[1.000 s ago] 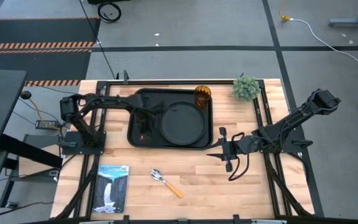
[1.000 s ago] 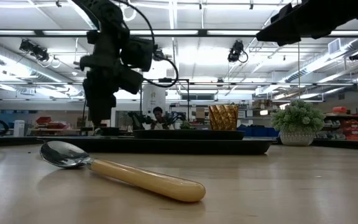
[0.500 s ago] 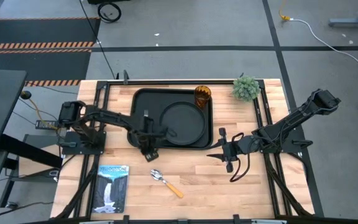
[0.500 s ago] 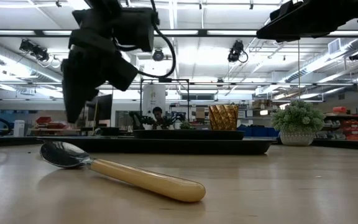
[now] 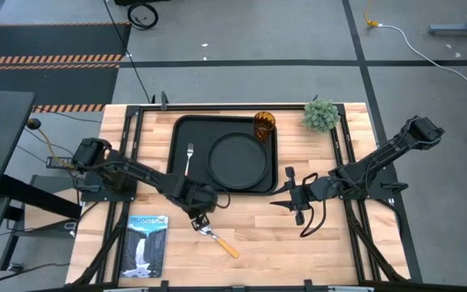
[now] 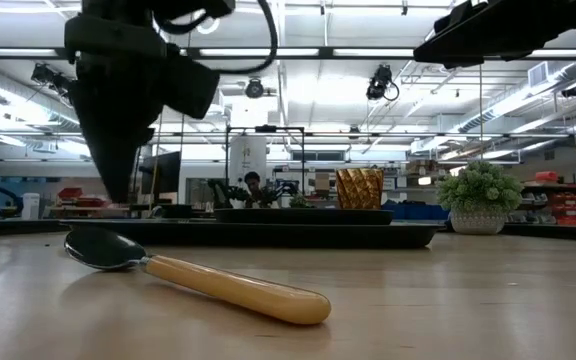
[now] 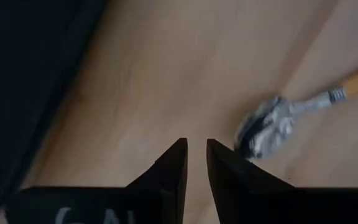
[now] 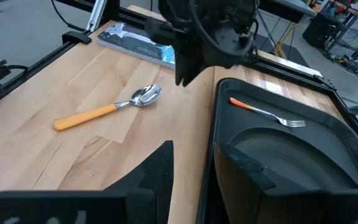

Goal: Pick and place plate/cup/fork/spoon on tray
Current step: Put the yellow spoon on the black serving tray beside the orange fork

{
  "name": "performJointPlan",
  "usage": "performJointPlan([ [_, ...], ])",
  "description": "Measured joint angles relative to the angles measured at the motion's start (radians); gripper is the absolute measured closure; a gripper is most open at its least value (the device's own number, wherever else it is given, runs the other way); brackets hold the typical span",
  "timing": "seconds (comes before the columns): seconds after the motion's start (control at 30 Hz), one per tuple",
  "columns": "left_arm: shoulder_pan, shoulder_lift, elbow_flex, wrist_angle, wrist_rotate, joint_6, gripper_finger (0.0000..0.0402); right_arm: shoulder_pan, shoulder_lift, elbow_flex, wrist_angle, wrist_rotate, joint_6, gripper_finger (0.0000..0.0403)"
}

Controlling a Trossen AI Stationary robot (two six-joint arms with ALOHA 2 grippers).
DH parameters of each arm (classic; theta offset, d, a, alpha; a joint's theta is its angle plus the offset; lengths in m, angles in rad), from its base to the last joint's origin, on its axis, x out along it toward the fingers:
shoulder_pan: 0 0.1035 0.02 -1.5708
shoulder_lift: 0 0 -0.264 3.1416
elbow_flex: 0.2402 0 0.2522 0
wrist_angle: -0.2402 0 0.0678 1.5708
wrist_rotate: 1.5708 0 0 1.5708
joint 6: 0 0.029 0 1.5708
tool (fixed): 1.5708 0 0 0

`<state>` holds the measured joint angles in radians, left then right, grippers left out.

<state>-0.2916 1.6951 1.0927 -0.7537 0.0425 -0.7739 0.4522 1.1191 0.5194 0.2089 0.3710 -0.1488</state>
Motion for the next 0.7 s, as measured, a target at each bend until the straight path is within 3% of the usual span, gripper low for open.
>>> performJointPlan([
  [0.37, -0.157, 0.000, -0.005, 0.030, -0.318, 0.097, 0.0335, 0.000, 0.000, 0.000, 0.000, 0.000, 0.015, 0.0280],
  [0.7, -0.222, -0.013, -0.185, 0.210, -0.293, -0.035, 0.0336, 0.000, 0.000, 0.000, 0.008, -0.006, 0.015, 0.0280],
])
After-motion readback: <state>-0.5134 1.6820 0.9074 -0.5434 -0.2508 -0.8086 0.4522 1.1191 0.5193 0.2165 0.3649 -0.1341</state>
